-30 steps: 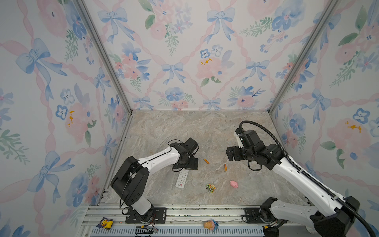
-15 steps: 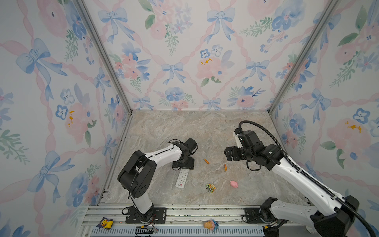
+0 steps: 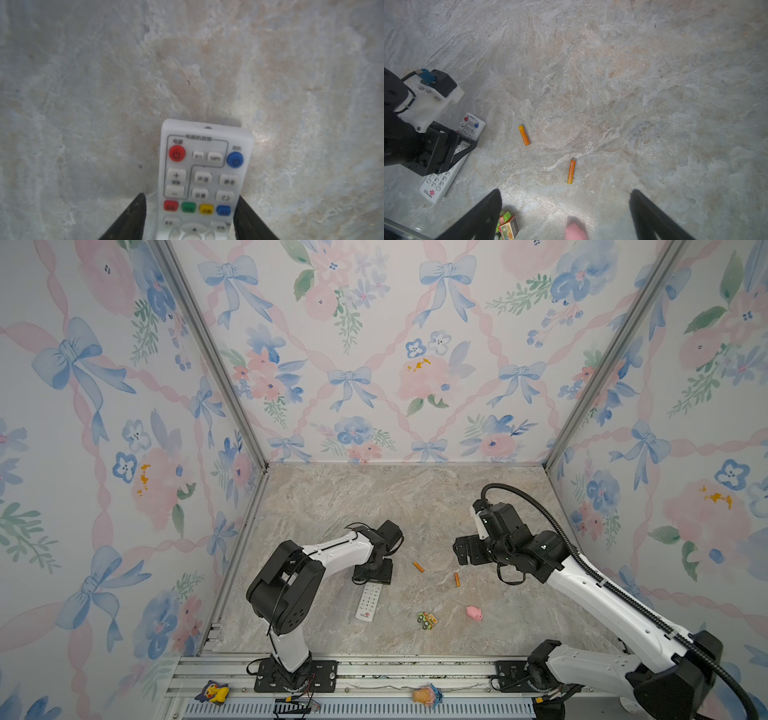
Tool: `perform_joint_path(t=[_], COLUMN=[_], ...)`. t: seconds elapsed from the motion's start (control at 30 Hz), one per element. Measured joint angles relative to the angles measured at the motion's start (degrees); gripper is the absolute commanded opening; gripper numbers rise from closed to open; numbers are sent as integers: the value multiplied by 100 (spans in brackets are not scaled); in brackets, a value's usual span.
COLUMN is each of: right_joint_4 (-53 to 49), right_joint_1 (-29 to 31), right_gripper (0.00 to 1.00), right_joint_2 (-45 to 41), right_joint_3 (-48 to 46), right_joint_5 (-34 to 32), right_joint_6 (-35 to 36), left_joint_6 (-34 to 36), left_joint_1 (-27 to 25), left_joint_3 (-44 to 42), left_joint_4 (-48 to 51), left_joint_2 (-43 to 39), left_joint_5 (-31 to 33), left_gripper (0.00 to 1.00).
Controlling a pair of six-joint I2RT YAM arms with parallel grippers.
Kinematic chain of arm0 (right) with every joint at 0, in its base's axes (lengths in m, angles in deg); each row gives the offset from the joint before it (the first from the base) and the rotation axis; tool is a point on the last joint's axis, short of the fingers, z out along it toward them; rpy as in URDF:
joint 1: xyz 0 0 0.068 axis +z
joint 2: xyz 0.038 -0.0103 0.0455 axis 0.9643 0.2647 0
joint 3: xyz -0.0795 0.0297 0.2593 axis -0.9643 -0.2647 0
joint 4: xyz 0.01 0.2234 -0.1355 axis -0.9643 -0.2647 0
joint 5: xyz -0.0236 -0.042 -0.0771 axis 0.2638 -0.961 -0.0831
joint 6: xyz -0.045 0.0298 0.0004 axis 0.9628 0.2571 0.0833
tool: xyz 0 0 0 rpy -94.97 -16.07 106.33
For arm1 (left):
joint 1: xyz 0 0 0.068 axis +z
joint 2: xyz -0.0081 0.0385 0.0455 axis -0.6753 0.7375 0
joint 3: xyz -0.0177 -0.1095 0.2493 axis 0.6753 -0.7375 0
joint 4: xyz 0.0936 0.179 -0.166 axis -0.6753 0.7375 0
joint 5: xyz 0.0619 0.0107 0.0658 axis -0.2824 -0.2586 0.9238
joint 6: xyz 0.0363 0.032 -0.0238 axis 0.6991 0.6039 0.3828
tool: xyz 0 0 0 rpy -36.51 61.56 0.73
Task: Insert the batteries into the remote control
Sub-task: 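Grasp the white remote with the left gripper while the right arm moves forward, then lift the remote upright with the left gripper while the right gripper reaches toward it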
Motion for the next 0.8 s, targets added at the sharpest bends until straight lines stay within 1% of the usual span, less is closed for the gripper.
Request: perform_joint_path(t=[0.47, 0.63, 0.8], right_joint_4=[109, 212, 444], right_joint_1=[-2, -7, -13], right_gripper=[97, 97, 97], right_joint_2=[61, -2, -278], right_joint_3=[55, 83, 63], right_joint_5=[-87, 0, 205], right_joint_6=[-39, -37, -37], left_joint_6=[7, 0, -11], left_joint_1=[-63, -55, 11], left_joint_3=[9, 42, 175], left_joint_4=[9, 20, 4], left_joint_2=[31, 33, 20], left_joint_5=[-22, -48, -133], left_gripper=[30, 22, 16])
